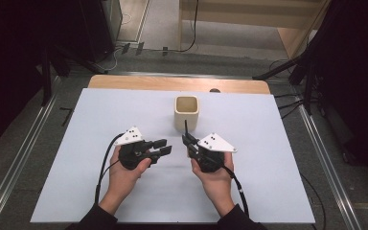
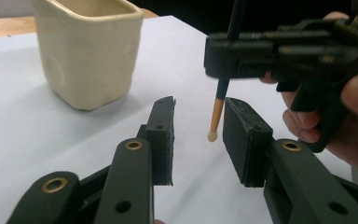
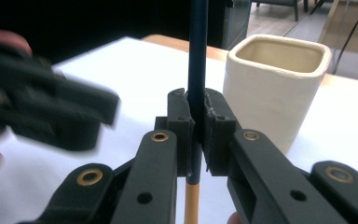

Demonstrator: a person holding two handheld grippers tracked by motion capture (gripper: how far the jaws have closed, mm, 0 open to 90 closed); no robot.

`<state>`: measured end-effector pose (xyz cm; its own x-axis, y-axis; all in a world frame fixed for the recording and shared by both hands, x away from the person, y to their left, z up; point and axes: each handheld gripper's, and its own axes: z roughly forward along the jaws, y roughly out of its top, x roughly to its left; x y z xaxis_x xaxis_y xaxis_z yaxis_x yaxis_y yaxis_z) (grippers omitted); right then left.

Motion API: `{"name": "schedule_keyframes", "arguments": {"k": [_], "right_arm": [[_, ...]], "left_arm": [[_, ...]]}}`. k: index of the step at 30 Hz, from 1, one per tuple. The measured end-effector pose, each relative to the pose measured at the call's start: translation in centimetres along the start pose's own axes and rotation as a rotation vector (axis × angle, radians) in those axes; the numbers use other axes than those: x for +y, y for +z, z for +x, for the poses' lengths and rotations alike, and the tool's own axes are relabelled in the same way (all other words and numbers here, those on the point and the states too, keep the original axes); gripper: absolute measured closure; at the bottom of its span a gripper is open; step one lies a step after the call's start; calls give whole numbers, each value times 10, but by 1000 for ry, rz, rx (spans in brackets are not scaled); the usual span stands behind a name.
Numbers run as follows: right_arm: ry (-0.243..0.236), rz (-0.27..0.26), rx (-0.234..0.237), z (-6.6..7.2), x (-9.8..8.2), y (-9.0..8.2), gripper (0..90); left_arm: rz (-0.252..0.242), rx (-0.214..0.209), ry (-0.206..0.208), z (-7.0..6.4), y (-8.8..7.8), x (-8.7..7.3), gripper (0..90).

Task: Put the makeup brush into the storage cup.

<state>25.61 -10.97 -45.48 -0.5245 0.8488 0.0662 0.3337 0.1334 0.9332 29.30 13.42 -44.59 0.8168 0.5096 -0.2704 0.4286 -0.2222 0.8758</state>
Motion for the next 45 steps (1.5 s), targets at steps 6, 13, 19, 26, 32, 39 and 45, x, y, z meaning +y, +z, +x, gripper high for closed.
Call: {"name": "schedule_keyframes", "arguments": {"k": [6, 13, 19, 26, 32, 39, 45], "right_arm": [[-85, 35, 9, 8, -7, 9, 845], [-231, 76, 5, 19, -12, 16, 845], [-365, 114, -3, 30, -17, 22, 845], [-469, 131, -16, 39, -20, 25, 845], [-577, 122, -46, 45, -22, 25, 845], [-635, 124, -61, 46, -23, 25, 845], [-570, 92, -51, 40, -23, 27, 672]], "left_arm": [[-19, -4, -16, 4, -9, 6, 641], [2, -5, -34, 5, -14, 12, 655], [38, -3, -12, 2, -15, 17, 668], [87, 20, -5, -5, -11, 20, 694], [128, 43, -28, -6, -8, 21, 719], [186, 42, -56, -5, -3, 20, 782], [181, 45, -39, -6, -3, 20, 860]]}}
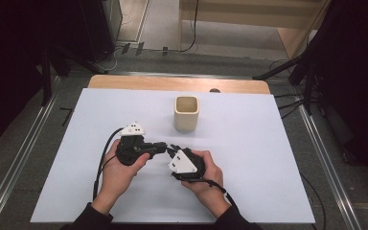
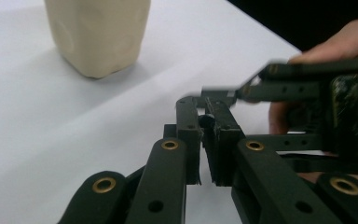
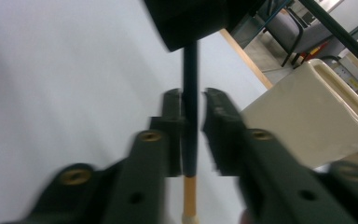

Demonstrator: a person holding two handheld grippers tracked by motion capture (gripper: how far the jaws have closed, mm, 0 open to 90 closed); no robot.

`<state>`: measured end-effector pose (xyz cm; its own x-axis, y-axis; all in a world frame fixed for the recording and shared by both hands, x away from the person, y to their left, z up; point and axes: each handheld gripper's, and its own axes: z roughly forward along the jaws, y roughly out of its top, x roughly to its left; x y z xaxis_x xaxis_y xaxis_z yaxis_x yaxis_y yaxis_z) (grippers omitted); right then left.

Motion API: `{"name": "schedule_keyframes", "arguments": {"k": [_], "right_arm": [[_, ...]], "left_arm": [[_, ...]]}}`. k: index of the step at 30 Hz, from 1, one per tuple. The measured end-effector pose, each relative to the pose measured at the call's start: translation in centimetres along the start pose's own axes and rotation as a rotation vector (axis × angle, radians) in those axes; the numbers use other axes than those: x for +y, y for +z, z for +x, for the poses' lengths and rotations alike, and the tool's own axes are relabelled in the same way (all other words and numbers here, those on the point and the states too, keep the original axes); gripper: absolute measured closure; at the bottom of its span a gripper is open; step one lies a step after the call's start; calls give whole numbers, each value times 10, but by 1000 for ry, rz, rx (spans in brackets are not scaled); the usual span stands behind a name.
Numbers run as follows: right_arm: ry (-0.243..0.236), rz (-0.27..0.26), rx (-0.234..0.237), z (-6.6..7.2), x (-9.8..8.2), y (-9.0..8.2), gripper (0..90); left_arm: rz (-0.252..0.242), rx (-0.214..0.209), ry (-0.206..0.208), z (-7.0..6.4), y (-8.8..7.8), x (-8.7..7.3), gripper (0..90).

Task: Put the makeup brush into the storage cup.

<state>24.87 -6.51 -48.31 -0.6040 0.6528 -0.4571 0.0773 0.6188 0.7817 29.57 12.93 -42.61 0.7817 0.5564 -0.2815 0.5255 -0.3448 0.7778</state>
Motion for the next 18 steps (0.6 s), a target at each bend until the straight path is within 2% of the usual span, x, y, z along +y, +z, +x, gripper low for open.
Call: {"name": "schedule_keyframes", "arguments": {"k": [4, 10, 15, 16, 18], "right_arm": [[116, -73, 28, -6, -3, -1, 549], [260, -132, 31, -14, -3, -6, 502], [463, -202, 74, -22, -6, -8, 451], [511, -212, 85, -24, -7, -8, 450], [571, -226, 92, -27, -8, -10, 446]], "left_arm": [[-37, 22, -7, 4, -4, -1, 861], [-124, 67, 0, 8, -9, -5, 861], [-219, 77, 17, 7, -15, -7, 862], [-235, 79, 28, 7, -16, -8, 862], [-291, 68, 65, 6, -16, -10, 861]]}}
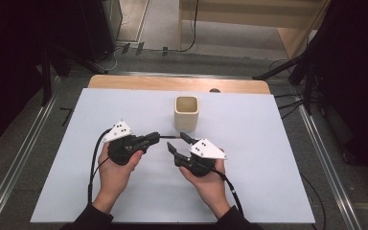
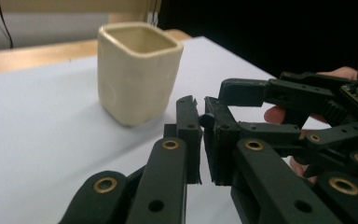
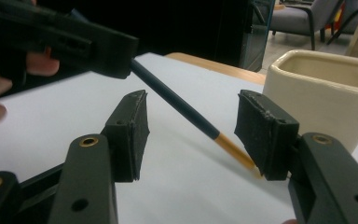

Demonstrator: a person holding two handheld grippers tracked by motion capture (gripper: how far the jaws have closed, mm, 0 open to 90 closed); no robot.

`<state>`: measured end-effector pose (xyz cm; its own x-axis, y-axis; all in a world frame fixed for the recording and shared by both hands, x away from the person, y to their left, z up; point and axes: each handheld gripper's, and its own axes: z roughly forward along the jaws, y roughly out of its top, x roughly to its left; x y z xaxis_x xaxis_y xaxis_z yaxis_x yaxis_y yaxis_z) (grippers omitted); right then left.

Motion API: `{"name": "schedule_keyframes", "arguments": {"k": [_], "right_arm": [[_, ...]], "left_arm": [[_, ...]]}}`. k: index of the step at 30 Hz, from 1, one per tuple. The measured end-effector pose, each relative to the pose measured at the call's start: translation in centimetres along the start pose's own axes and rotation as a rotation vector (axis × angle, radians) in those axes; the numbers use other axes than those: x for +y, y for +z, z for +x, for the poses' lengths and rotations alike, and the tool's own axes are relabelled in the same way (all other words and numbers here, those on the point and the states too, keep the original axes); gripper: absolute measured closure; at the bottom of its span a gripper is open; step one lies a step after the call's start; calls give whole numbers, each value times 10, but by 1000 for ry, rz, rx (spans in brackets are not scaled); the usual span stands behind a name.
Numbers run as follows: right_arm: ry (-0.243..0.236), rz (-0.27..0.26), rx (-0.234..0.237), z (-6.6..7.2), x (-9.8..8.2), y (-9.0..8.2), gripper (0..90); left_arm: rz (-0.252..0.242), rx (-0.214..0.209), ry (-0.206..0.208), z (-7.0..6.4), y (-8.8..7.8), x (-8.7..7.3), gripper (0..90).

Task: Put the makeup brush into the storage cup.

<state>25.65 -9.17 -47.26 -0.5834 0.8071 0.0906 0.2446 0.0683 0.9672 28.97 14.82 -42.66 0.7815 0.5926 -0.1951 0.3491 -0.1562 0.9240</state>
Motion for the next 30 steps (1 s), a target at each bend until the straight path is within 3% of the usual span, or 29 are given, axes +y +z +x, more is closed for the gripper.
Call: {"name": "schedule_keyframes", "arguments": {"k": [2, 6, 11, 18, 23, 27, 30], "right_arm": [[52, -15, -1, -2, 1, -2, 441], [175, -40, -6, -3, 4, -7, 424], [231, -48, -11, -1, 5, -9, 400], [406, -62, 27, -3, 4, -9, 318], [541, -84, 57, -8, -1, -9, 300], [593, -84, 59, -9, -3, -9, 281], [595, -89, 42, -8, -3, -10, 284]], "left_arm": [[-33, 11, 26, -2, 0, -2, 861], [-80, 11, 33, -3, -1, -5, 862], [-128, 6, 57, -5, -1, -8, 862], [-206, -21, 58, -3, 1, -14, 862], [-226, -29, 63, -4, 2, -17, 862], [-248, -58, 72, -7, 4, -19, 862], [-253, -62, 75, -8, 7, -21, 862]]}}
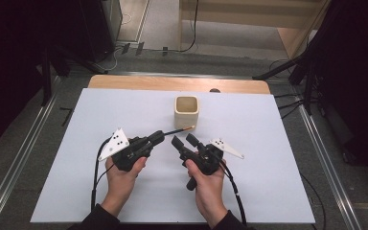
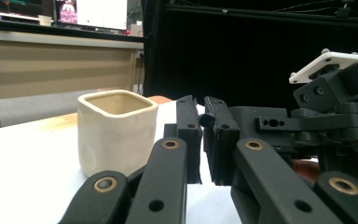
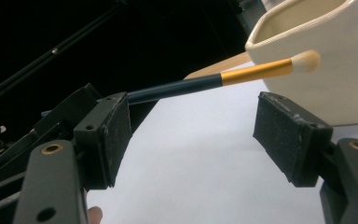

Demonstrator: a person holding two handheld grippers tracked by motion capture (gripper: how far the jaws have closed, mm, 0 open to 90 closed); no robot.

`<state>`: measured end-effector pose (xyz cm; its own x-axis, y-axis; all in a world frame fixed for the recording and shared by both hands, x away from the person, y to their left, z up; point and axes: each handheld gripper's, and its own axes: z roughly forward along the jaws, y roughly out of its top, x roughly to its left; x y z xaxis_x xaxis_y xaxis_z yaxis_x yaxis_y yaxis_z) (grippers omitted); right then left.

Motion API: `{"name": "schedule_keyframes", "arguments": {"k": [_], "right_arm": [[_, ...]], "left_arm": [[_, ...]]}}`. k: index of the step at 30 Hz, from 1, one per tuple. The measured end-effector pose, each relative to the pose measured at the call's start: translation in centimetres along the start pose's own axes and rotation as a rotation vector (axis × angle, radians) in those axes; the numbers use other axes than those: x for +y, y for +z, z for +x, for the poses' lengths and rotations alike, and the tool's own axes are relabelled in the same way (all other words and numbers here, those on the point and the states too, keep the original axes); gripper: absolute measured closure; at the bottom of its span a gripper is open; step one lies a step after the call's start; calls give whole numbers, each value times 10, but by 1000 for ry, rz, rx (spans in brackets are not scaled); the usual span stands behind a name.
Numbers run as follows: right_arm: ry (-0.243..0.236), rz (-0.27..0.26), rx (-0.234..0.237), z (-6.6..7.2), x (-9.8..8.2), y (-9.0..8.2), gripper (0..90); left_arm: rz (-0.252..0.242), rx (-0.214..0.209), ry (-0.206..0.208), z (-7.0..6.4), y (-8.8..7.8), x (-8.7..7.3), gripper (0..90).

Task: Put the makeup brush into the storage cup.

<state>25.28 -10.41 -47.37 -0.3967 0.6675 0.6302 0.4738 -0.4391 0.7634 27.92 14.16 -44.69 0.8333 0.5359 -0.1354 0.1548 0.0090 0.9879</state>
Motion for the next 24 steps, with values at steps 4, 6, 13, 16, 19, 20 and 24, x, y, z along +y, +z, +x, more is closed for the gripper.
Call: {"name": "schedule_keyframes", "arguments": {"k": [4, 6, 13, 16, 19, 20, 24], "right_arm": [[36, -3, 2, -3, 0, -1, 287], [62, -1, 4, -5, 0, 0, 288], [82, -26, 26, -5, -1, -1, 293], [107, -39, 30, -7, -1, -2, 299], [142, -35, 35, -10, 0, -2, 307], [154, -36, 34, -11, -1, -2, 307], [164, -34, 40, -13, -1, -1, 325]], "left_arm": [[-10, 4, -4, 0, 1, -3, 862], [-11, -3, -9, 0, 1, -4, 862], [-8, -9, 14, -5, 4, -6, 862], [-14, -15, 20, -5, 4, -7, 862], [-17, -14, 22, -6, 4, -7, 862], [-19, -15, 22, -6, 4, -7, 862], [-17, -21, 28, -7, 5, -8, 861]]}}
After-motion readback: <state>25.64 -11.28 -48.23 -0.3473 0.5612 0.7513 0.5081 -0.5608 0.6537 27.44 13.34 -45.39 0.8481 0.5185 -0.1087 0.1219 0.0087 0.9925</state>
